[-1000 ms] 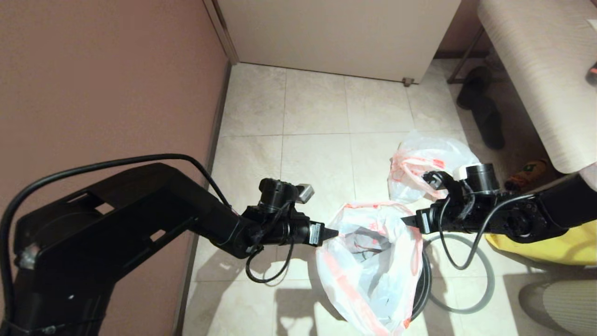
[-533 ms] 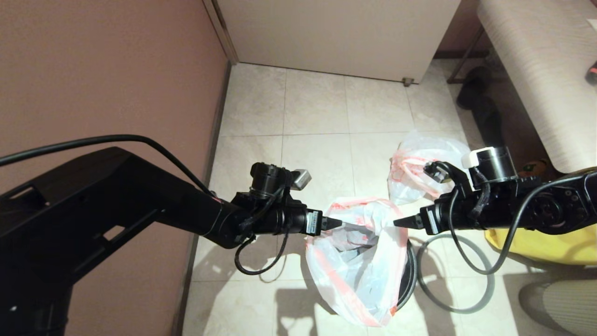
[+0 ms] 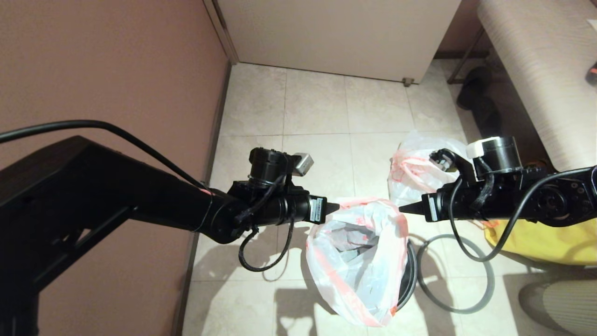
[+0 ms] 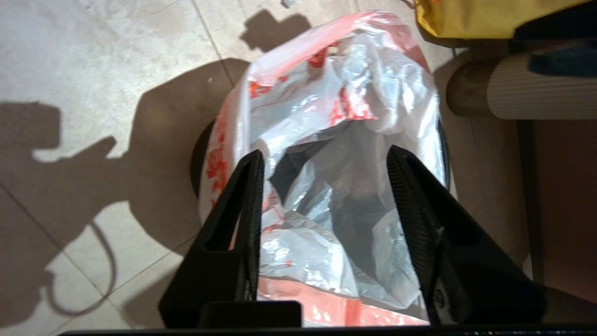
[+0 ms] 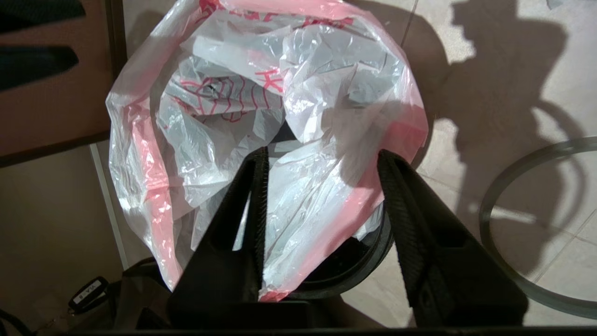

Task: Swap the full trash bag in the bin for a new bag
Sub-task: Put the new garbage bag on the trash can

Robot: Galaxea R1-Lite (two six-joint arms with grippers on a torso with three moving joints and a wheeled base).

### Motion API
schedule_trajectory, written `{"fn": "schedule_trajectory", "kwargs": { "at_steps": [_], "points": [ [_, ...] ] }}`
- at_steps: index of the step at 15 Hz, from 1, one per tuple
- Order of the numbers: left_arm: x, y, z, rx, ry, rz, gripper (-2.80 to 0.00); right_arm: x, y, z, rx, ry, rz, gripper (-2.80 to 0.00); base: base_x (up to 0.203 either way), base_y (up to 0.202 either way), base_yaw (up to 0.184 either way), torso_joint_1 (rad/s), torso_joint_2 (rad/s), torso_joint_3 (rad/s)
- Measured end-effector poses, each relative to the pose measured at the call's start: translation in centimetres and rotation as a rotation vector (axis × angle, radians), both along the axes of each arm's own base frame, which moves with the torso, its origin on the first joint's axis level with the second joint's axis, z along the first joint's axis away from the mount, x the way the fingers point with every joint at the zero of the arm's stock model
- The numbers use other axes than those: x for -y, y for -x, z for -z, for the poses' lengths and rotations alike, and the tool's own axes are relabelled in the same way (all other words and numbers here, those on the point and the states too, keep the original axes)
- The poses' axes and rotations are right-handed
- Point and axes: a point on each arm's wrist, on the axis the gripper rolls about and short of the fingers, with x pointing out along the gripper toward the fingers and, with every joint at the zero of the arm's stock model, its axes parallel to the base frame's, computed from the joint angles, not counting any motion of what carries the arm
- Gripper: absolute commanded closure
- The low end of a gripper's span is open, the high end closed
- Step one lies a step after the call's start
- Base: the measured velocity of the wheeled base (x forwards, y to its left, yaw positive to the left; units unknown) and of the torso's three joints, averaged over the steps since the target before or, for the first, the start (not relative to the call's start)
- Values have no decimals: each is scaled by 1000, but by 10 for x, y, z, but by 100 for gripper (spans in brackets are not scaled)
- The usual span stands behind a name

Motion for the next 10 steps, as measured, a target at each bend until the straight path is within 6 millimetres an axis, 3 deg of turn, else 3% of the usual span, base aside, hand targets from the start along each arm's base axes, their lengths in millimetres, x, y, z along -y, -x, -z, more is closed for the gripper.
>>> {"fn": "schedule_trajectory", "kwargs": {
  "at_steps": [8, 9, 10],
  "points": [
    [18, -11, 27, 146, -255, 154, 0, 27, 0, -49, 60, -179, 145, 0, 0, 0, 0, 0, 0, 0],
    [19, -13, 27, 163, -266, 156, -280, 28, 2, -54, 69, -192, 146, 0, 0, 0, 0, 0, 0, 0],
    [20, -16, 27, 179, -279, 150, -280, 29, 3, -57, 77, -196, 148, 0, 0, 0, 0, 0, 0, 0]
  ]
}}
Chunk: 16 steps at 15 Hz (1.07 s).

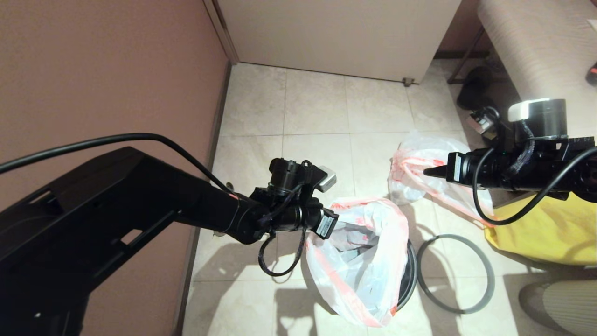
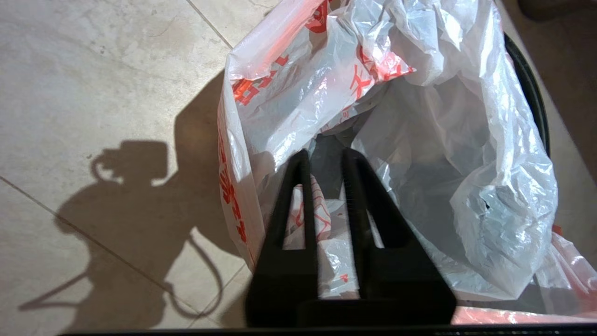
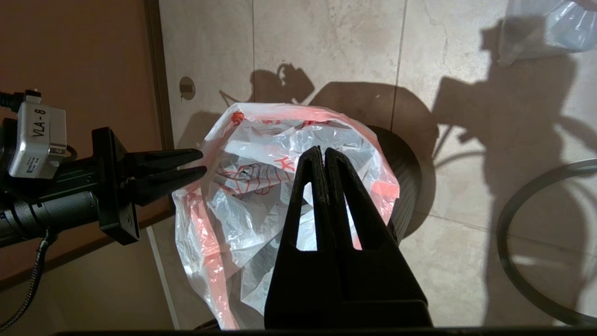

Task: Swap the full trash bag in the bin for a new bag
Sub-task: Put the new garbage bag on the trash can

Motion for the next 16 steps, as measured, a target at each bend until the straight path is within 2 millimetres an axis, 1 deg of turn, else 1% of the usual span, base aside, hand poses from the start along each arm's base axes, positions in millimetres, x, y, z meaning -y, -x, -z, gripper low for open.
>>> {"fn": "schedule_trajectory", "kwargs": {
  "at_steps": [2, 5, 7, 9, 13, 16],
  "points": [
    [1, -5, 1, 34, -27, -1, -280, 3, 1, -4, 11, -2, 8, 0, 0, 0, 0, 0, 0, 0],
    [-1, -8, 10, 22, -81, 16, -280, 5, 2, -6, 19, -4, 13, 0, 0, 0, 0, 0, 0, 0],
    [1, -10, 14, 17, -81, 20, -280, 5, 2, -7, 21, -3, 14, 0, 0, 0, 0, 0, 0, 0],
    [1, -11, 12, 16, -67, 17, -280, 7, 2, -7, 22, -3, 17, 0, 0, 0, 0, 0, 0, 0],
    [6, -2, 1, 12, -30, 16, -280, 7, 2, -7, 25, -3, 18, 0, 0, 0, 0, 0, 0, 0],
    [15, 7, 1, 11, -30, 44, -280, 7, 1, -7, 25, -3, 19, 0, 0, 0, 0, 0, 0, 0]
  ]
}}
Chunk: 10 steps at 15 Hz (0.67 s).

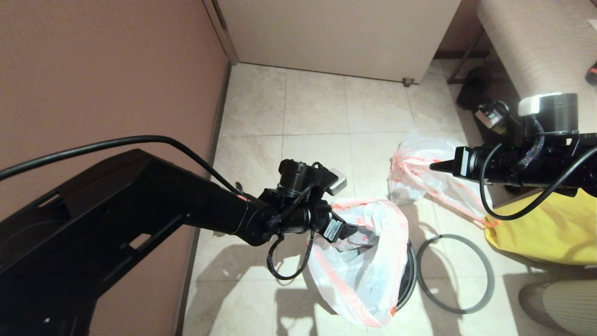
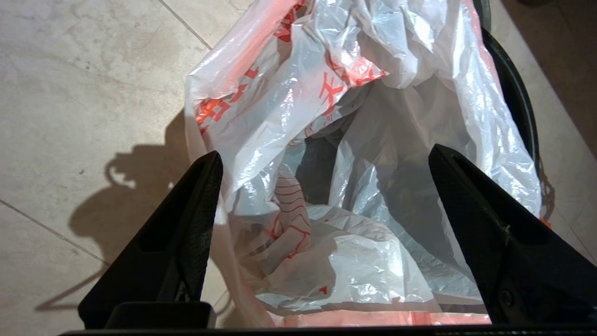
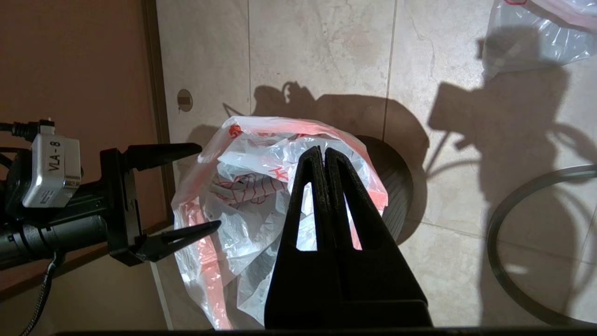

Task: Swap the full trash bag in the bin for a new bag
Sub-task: Put the new garbage bag on the trash can

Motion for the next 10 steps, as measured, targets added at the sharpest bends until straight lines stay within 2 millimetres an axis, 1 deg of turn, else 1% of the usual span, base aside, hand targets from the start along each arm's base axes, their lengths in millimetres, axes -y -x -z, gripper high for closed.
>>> {"fn": "schedule_trajectory", "kwargs": {
  "at_steps": [2, 5, 7, 9, 10],
  "points": [
    [4, 2, 7, -14, -8, 11, -280, 0, -1, 0, 0, -1, 2, 0, 0, 0, 0, 0, 0, 0],
    [8, -2, 22, -32, -22, 11, -280, 0, -1, 0, 1, -2, 3, 0, 0, 0, 0, 0, 0, 0],
    [5, -13, 30, -26, -20, -13, -280, 0, 0, -1, 3, -2, 3, 0, 0, 0, 0, 0, 0, 0],
    [-5, -30, 30, 19, 14, -53, -280, 1, 0, -2, 5, -2, 4, 0, 0, 0, 0, 0, 0, 0],
    [-7, -33, 30, 21, 17, -60, -280, 1, 0, -2, 6, -2, 4, 0, 0, 0, 0, 0, 0, 0]
  ]
}}
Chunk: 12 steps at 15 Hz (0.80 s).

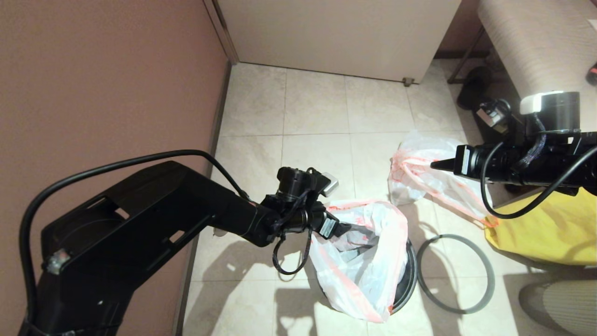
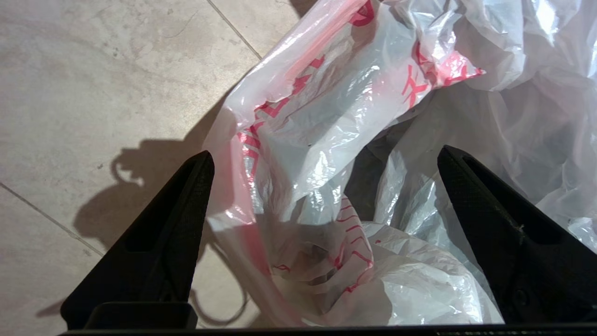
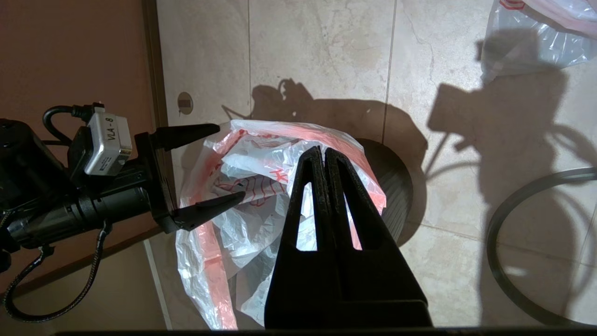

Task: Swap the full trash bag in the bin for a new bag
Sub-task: Put the new garbage bag on the trash can

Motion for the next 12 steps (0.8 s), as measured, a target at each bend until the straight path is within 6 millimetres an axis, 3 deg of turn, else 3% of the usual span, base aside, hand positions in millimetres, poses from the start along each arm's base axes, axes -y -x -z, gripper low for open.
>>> {"fn": "schedule_trajectory", "kwargs": {
  "at_steps": [7, 12],
  "points": [
    [3, 6, 17, -43, -25, 14, -280, 0, 0, 0, 1, 0, 1, 0, 0, 0, 0, 0, 0, 0],
    [8, 19, 12, -45, -40, 48, -280, 0, 0, 0, 2, 0, 0, 0, 0, 0, 0, 0, 0, 0]
  ]
}}
